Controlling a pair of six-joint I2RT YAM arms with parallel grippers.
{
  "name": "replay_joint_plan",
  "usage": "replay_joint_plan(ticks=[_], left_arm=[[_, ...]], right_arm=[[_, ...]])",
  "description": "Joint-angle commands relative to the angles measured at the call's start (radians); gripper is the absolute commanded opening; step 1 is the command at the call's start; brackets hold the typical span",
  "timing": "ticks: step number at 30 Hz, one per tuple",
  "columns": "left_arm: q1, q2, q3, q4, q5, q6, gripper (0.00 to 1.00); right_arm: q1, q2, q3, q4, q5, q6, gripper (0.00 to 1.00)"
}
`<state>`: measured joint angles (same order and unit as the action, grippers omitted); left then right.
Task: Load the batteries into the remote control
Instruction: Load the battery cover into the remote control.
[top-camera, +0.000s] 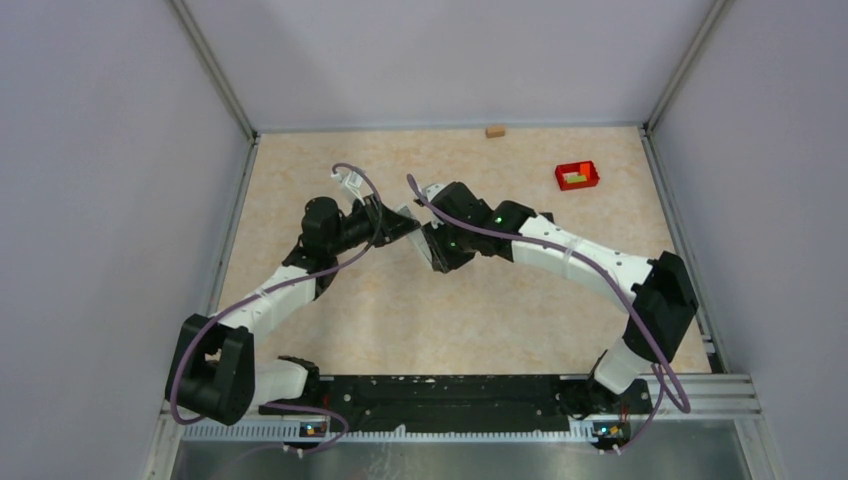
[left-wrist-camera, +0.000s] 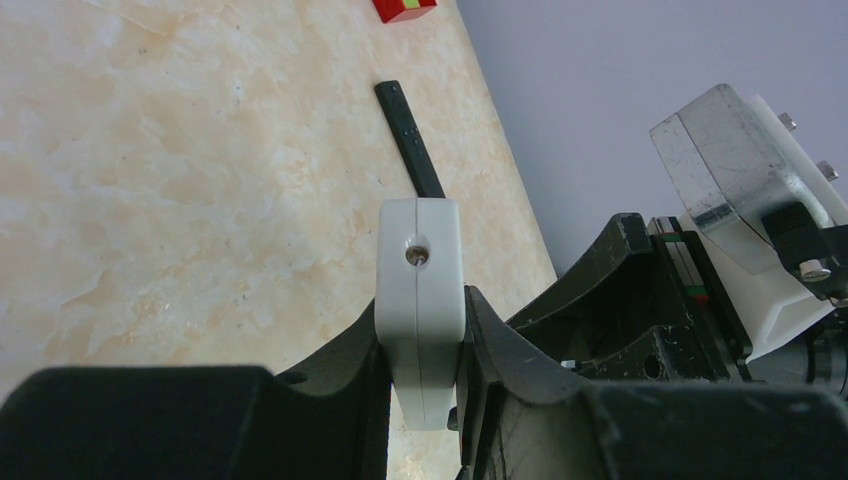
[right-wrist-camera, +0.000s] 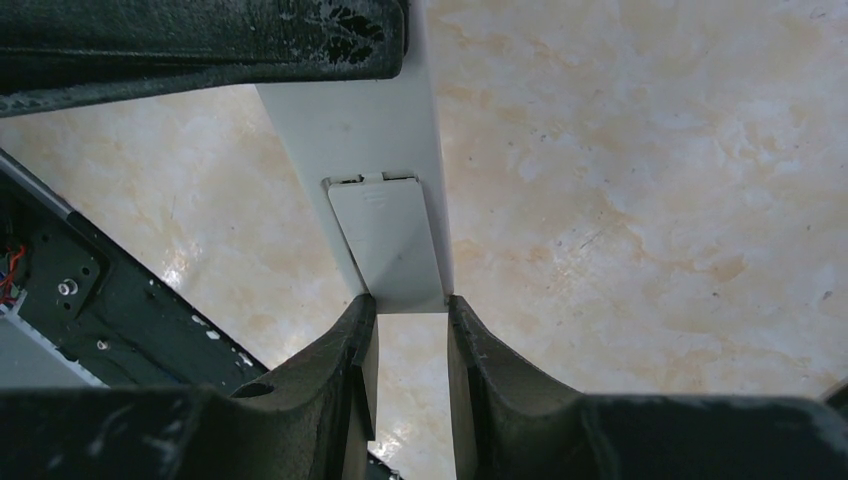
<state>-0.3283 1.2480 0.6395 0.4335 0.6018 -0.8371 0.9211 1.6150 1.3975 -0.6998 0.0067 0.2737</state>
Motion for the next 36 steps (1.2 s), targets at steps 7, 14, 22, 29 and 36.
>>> replay_joint_plan(ticks=[7,14,22,29,36], left_arm=[[-0.006,-0.005,0.005,0.081,0.055,-0.068,0.00],[-0.009,-0.002,-0.011,0.118,0.059,-0.077,0.00],[-0.008,-0.007,-0.015,0.146,0.078,-0.057,0.00],[-0.008,-0.024,-0.014,0.158,0.092,-0.039,0.00],[-0.007,-0.030,-0.033,0.208,0.110,-0.066,0.00]], right_arm=[[0.016,0.026,0.093,0.058,0.009,0.031,0.19],[0.015,0.029,0.100,0.077,-0.053,0.038,0.20],[0.010,0.003,0.074,0.098,-0.125,0.027,0.20],[-0.012,-0.030,0.043,0.119,-0.152,0.040,0.20],[-0.040,-0.045,0.022,0.146,-0.174,0.068,0.20]])
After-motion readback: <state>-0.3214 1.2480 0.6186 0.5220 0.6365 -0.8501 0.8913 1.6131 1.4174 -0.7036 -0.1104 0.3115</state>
